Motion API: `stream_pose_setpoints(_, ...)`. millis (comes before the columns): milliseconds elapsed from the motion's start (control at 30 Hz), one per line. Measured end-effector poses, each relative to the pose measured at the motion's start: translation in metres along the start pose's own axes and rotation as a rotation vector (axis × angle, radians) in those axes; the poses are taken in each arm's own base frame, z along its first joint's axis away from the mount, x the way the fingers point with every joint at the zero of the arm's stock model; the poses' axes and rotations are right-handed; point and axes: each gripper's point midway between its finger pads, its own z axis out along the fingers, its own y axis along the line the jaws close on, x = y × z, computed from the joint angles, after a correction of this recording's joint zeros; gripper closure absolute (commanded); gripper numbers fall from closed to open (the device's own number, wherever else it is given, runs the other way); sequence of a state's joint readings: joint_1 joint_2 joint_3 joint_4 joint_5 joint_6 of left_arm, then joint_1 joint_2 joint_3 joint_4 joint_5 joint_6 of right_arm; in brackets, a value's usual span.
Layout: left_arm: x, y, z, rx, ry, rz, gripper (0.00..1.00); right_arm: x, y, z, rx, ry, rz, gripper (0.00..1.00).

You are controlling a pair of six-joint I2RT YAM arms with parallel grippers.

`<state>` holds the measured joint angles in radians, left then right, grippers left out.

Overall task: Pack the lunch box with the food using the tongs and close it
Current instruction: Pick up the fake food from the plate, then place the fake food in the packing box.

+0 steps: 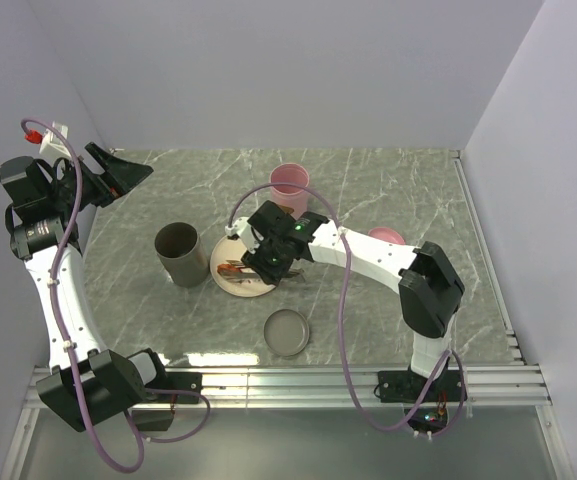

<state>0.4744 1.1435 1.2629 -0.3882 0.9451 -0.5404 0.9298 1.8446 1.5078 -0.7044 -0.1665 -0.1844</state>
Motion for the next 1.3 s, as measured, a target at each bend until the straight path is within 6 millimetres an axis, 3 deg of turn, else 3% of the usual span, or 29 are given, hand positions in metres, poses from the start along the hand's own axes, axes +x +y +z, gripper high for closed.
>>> stream_pose_setpoints(267, 0.000, 0.000, 0.000, -0.001, 0.001, 0.000, 0.01, -0.005, -0.004, -0.016, 0.016, -0.017, 0.002, 0.65)
stream_pose_setpoints(500, 0.004, 0.004, 0.000, -0.018, 0.011, -0.017, 0.01, -0.027, -0.021, -0.063, 0.056, -0.121, 0.022, 0.65)
stream_pose_setpoints(700, 0.006, 0.009, 0.002, -0.026, 0.023, -0.024, 0.01, -0.064, -0.019, -0.114, 0.055, -0.264, -0.001, 0.65)
stream_pose_setpoints(900, 0.006, 0.009, 0.002, -0.026, 0.023, -0.022, 0.01, -0.101, -0.008, -0.148, 0.015, -0.373, -0.033, 0.65)
stream_pose_setpoints(1067, 0.006, 0.009, 0.002, -0.026, 0.023, -0.022, 0.01, -0.126, -0.003, -0.149, -0.020, -0.407, -0.051, 0.65)
stream_pose_setpoints(1300, 0.005, 0.009, 0.002, -0.024, 0.020, -0.018, 0.01, -0.132, 0.013, -0.113, -0.075, -0.346, -0.073, 0.65)
